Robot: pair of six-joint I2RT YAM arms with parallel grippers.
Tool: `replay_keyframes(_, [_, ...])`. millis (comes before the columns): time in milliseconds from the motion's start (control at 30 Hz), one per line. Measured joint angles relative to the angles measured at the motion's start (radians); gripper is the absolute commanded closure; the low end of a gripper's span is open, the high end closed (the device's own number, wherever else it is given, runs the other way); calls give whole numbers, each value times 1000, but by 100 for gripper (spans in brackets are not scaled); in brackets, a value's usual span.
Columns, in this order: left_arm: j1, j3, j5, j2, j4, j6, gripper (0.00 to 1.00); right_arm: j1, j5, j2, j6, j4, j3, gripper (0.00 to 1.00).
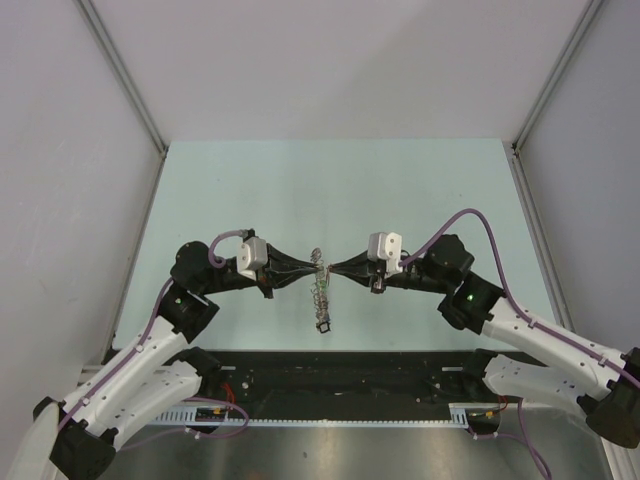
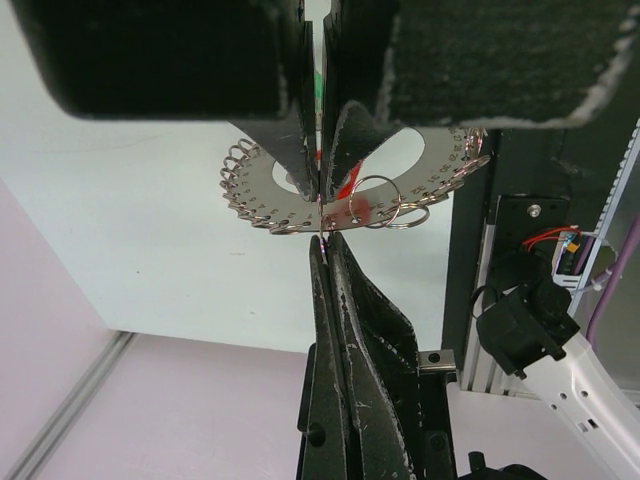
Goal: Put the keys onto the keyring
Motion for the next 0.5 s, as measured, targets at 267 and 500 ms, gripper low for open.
replay_keyframes(267, [0,0,1,0,0,0,100,0,-10,17,0,0,0,100])
replay_keyframes(500, [0,0,2,0,0,0,100,0,-13,25,1,1,0,100])
